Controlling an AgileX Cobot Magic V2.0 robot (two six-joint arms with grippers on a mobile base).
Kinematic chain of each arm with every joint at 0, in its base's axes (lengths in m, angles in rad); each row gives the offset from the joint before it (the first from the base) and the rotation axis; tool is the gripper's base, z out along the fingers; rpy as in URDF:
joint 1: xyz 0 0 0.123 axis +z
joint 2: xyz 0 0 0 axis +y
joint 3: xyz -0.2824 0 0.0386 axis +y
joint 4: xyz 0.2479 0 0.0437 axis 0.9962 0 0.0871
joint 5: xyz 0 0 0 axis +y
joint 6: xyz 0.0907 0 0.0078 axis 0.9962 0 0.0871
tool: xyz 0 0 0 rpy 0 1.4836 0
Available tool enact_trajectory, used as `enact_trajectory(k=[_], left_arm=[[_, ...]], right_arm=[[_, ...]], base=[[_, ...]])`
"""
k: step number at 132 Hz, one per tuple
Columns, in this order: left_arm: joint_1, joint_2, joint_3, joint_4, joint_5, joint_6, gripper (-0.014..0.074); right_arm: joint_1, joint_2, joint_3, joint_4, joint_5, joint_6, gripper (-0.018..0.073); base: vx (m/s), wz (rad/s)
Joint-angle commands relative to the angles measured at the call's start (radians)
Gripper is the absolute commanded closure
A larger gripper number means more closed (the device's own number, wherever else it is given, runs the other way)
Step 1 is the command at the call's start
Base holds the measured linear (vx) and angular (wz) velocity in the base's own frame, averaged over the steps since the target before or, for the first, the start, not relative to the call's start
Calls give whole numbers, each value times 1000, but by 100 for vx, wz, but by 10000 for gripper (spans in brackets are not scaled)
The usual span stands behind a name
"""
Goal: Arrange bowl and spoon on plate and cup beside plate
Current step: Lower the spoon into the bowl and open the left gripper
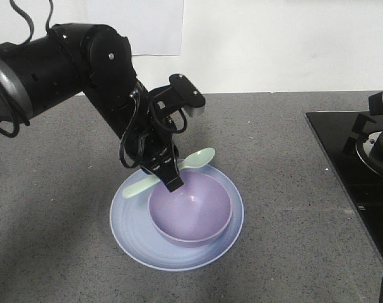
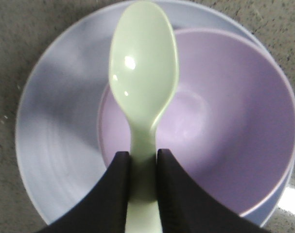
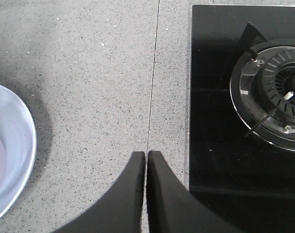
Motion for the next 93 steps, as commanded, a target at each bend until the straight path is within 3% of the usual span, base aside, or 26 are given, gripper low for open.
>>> enact_trajectory(k=[1,38,93], left_arm=[[-17,-52,6,-13,10,-28,603],[-68,-78,64,30,10,-45,603],[-72,-79,64,16,10,-62,600]], right_arm=[[-6,-23,-28,2,-48,-11,561],[-6,-23,-28,2,-48,-11,561],[-6,-23,-28,2,-48,-11,561]], base=[[0,0],[0,0],[0,0]])
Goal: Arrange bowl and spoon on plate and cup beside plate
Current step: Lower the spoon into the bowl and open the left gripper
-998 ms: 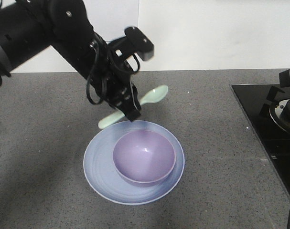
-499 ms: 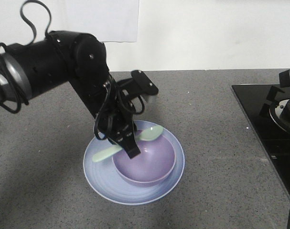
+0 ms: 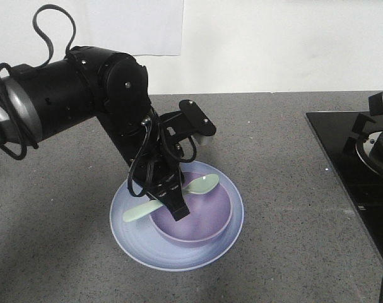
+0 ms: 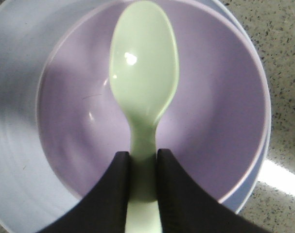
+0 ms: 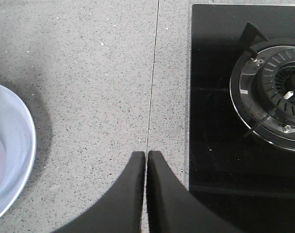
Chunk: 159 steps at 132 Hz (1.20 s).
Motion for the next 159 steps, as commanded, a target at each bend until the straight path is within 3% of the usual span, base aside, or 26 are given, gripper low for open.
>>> enact_trajectory(k=[1,75,137,159], left_arm=[[-5,-56,-20,-23,18,-11,599],[-5,-56,-22,-27,16,-11,397],[-2,-57,-56,-26,12,-33,369],[31,-58,-123,-23,3,-87,369]], right_arm=[[-6,-23,-28,2,-50,-11,561],[-6,-23,-28,2,-50,-11,561],[-6,-23,-28,2,-50,-11,561],[-6,-23,-28,2,-50,-11,561]], base=[[0,0],[0,0],[0,0],[0,0]])
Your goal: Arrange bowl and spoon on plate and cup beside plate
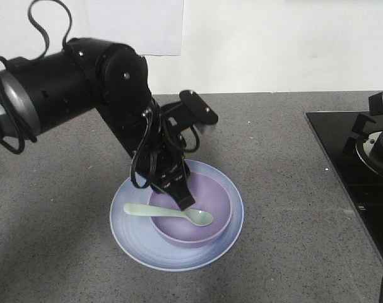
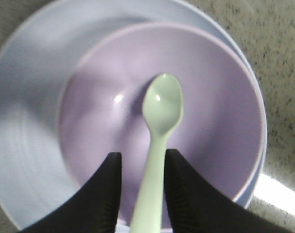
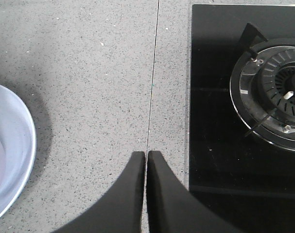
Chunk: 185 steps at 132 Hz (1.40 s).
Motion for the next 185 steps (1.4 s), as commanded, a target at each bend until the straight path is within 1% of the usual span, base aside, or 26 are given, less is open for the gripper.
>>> enact_trajectory(k=[1,11,21,30,39,52,64,77,88,109,110,111,112,115,122,123,124,127,141,144,145,146,148,166,170,185], left_arm=[[25,-58,-64,-16,3,-48,369],[47,-60,-83,-12,-4,-75,369],[64,-67,-84,-12,0,-75,373],[75,-75,-84,-12,9,-73,405],[75,-84,-84,12,8,-73,470],[75,-99,-84,51,-2,-75,607],[90,-123,-84,61,-20,-77,605],[133,-156,-84,59,-35,-102,605],[189,-189,-84,59,-40,-117,605],[326,-250,-84,59,-83,-165,605],[340,-258,-84,59,-86,-170,605],[340,-258,-84,59,-86,-170,605],[361,-262,-84,59,-89,-175,605],[375,-267,-84,59,-92,-180,605],[433,-284,-84,59,-98,-206,605],[433,-284,-84,59,-98,-206,605],[455,-291,-84,59,-99,-211,605],[470,-295,-84,59,-101,-220,604],[583,-318,-84,62,-114,-262,603],[610,-321,-84,67,-114,-269,603],[610,-321,-84,68,-114,-273,603],[629,-325,-84,73,-113,-279,603],[642,-325,-84,80,-110,-286,603],[728,-326,-84,150,-101,-356,600],[745,-326,-84,166,-101,-361,599],[791,-326,-84,189,-99,-362,594]], right_arm=[[-6,-23,-28,2,-49,-11,561],[-6,-23,-28,2,-49,-11,561],[-6,-23,-28,2,-49,-11,561],[-6,-23,-28,2,-49,-11,561],[-6,-23,-28,2,-49,-11,561],[-6,-23,-28,2,-49,-11,561],[-6,-23,-28,2,-49,-11,561],[-6,-23,-28,2,-49,-11,561],[-6,-23,-28,2,-49,-11,561],[-6,-23,-28,2,-49,-11,561],[-6,-23,-28,2,-49,-11,561],[-6,-23,-28,2,-49,-11,561],[-6,-23,-28,2,-49,-11,561],[-6,-23,-28,2,-49,-11,561],[-6,-23,-28,2,-49,-11,561],[-6,-23,-28,2,-49,-11,561],[-6,-23,-28,2,-49,-11,561],[-6,-23,-28,2,-49,-11,561],[-6,-23,-28,2,-49,-11,561],[-6,-23,-28,2,-49,-11,561],[-6,-23,-28,2,-49,-11,561],[-6,-23,-28,2,-49,-11,561],[-6,-23,-28,2,-49,-11,561],[-6,-23,-28,2,-49,-11,561],[-6,-23,-28,2,-49,-11,561],[-6,-23,-28,2,-49,-11,561]], base=[[0,0],[0,0],[0,0],[0,0],[0,0],[0,0],[0,0],[0,0],[0,0],[0,0],[0,0],[0,0],[0,0],[0,0],[0,0],[0,0],[0,0],[0,0],[0,0],[0,0],[0,0],[0,0],[0,0],[0,0],[0,0],[0,0]])
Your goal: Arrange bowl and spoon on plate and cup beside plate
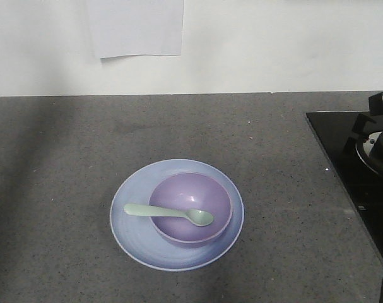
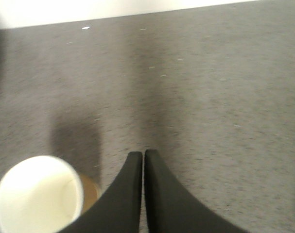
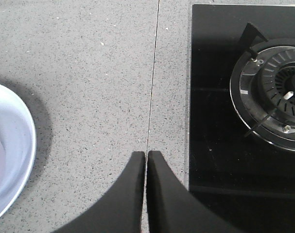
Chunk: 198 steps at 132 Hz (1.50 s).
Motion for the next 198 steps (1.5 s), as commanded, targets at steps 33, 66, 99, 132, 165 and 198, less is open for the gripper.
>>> enact_trajectory(k=[33,66,99,132,165,198], left_arm=[[154,-38,-28,23,-47,-38,560],[285,-36,-5,22,-74,-73,430],[341,2,97,0,-75,-79,269],[341,80,103,-73,-58,-49,230],[347,117,103,-36,-70,-56,230],[399,124,103,-46,-89,-65,230]], right_arm=[[-6,-23,-28,2,-49,-9,561],[-6,-23,-28,2,-49,-9,561],[-6,-23,-28,2,-49,-9,561],[-6,-23,-28,2,-49,-9,561],[-6,-23,-28,2,-49,-9,561],[-6,-23,-28,2,-49,-9,561]], base=[[0,0],[0,0],[0,0],[0,0],[0,0],[0,0]])
